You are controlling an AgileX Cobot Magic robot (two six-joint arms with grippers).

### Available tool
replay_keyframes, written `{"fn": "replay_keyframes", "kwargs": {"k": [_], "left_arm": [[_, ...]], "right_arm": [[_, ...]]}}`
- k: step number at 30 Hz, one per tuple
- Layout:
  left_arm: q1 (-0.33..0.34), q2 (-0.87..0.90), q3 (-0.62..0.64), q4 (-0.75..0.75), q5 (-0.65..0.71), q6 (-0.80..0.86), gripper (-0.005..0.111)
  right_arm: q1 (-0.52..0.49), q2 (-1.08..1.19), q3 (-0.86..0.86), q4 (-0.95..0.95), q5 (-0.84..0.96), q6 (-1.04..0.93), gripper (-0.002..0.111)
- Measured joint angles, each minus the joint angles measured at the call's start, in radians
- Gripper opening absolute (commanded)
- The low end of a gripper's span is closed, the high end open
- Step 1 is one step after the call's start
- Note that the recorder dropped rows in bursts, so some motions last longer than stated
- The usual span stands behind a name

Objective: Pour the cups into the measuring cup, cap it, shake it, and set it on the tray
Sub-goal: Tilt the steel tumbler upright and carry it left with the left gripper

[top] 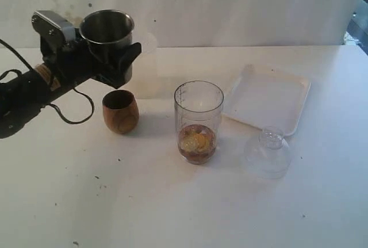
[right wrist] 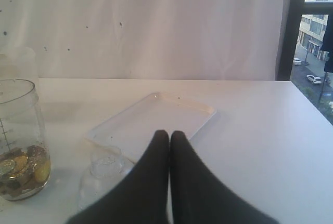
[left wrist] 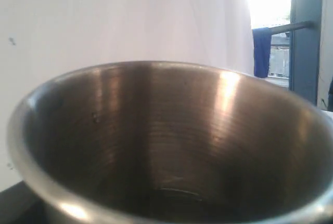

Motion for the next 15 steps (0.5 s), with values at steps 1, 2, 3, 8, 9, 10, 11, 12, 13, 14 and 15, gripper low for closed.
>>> {"fn": "replay_keyframes", "kwargs": {"k": [1, 2, 3, 8, 9, 10, 11, 12, 13, 14, 15], "left_arm": [[0.027, -0.015, 0.019, -0.002, -0.007, 0.000, 0.000], [0.037, -0.020, 0.024, -0.004, -0.009, 0.000, 0.000], [0.063, -0.030, 0.042, -0.005, -0.009, 0.000, 0.000], [0.139, -0.037, 0.096, -0.050, -0.012, 0.000, 0.000], [0.155, -0.037, 0.110, -0.057, -0.012, 0.004, 0.000], [0.173, -0.037, 0.122, -0.066, -0.012, 0.013, 0.000], [0.186, -0.037, 0.131, -0.077, -0.012, 0.019, 0.000], [0.200, -0.037, 0.139, -0.087, -0.012, 0.021, 0.000], [0.206, -0.037, 0.143, -0.097, -0.010, 0.023, 0.000], [0.208, -0.033, 0.145, -0.115, -0.010, 0.026, 0.000], [0.209, -0.017, 0.145, -0.129, -0.017, 0.034, 0.000]], "right_arm": [[0.000, 0.000, 0.000, 0.000, 0.000, 0.000, 0.000], [0.000, 0.000, 0.000, 0.000, 0.000, 0.000, 0.000], [0.000, 0.000, 0.000, 0.000, 0.000, 0.000, 0.000], [0.000, 0.000, 0.000, 0.000, 0.000, 0.000, 0.000], [0.000, 0.000, 0.000, 0.000, 0.000, 0.000, 0.000], [0.000, 0.000, 0.000, 0.000, 0.000, 0.000, 0.000], [0.000, 0.000, 0.000, 0.000, 0.000, 0.000, 0.000], [0.000, 0.000, 0.000, 0.000, 0.000, 0.000, 0.000], [0.000, 0.000, 0.000, 0.000, 0.000, 0.000, 0.000], [0.000, 0.000, 0.000, 0.000, 0.000, 0.000, 0.000], [0.000, 0.000, 0.000, 0.000, 0.000, 0.000, 0.000]]}}
